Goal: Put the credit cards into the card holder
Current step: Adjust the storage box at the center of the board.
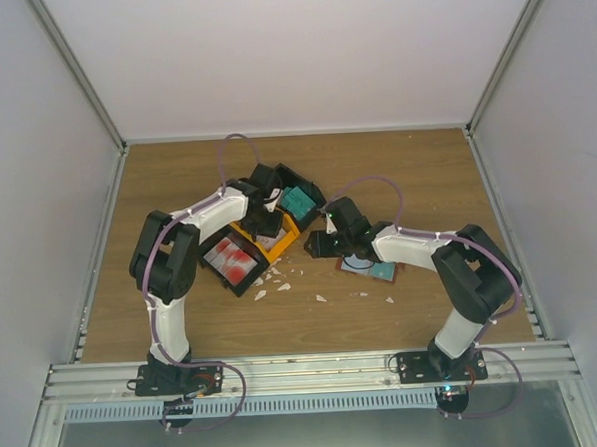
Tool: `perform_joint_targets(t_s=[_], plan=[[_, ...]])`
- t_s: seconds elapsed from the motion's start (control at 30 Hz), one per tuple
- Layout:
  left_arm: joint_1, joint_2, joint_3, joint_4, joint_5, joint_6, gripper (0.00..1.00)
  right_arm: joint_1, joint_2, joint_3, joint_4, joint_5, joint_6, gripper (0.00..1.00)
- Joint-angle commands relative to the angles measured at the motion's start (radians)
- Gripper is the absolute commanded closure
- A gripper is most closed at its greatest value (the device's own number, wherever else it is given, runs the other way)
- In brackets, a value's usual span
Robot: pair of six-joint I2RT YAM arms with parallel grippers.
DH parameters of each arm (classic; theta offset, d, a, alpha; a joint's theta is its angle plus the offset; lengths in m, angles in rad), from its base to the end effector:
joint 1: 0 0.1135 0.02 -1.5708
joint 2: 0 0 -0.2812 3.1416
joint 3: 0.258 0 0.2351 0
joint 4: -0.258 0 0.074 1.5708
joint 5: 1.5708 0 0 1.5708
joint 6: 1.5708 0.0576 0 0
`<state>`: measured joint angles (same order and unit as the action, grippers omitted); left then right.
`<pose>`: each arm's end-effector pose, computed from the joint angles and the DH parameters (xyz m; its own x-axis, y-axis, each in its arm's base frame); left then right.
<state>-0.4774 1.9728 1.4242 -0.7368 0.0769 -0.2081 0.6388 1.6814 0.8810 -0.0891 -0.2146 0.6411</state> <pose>0.3464 -0.1842 0.1788 -0.9325 0.2505 -0.2602 0.2910 0.9478 -0.1303 0.2612 0.2093 0.1704 -0.9126 0.0501 -0.4058 -0.1802 0.8415 0.5092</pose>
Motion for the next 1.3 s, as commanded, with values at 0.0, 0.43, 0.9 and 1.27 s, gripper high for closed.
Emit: perform_joint_targets(t_s=[0.0, 0.43, 0.9, 1.27], plan=[[-0.048, -0.051, -0.028, -0.069, -0.005, -0.037, 0.63, 0.011, 0.016, 0.018, 0.010, 0.010, 0.006, 0.47], [-0.133, -0.089, -0.029, -0.129, -0.026, -0.067, 0.71, 0.009, 0.018, 0.006, 0.013, 0.009, 0.019, 0.48], [-0.150, -0.158, -0.084, -0.105, 0.126, -0.059, 0.80, 0.010, 0.101, 0.063, 0.048, 0.008, -0.029, 0.62], [-0.138, -0.118, -0.070, -0.072, 0.027, -0.052, 0.73, 0.004, 0.186, 0.138, 0.080, 0.052, -0.049, 0.62]])
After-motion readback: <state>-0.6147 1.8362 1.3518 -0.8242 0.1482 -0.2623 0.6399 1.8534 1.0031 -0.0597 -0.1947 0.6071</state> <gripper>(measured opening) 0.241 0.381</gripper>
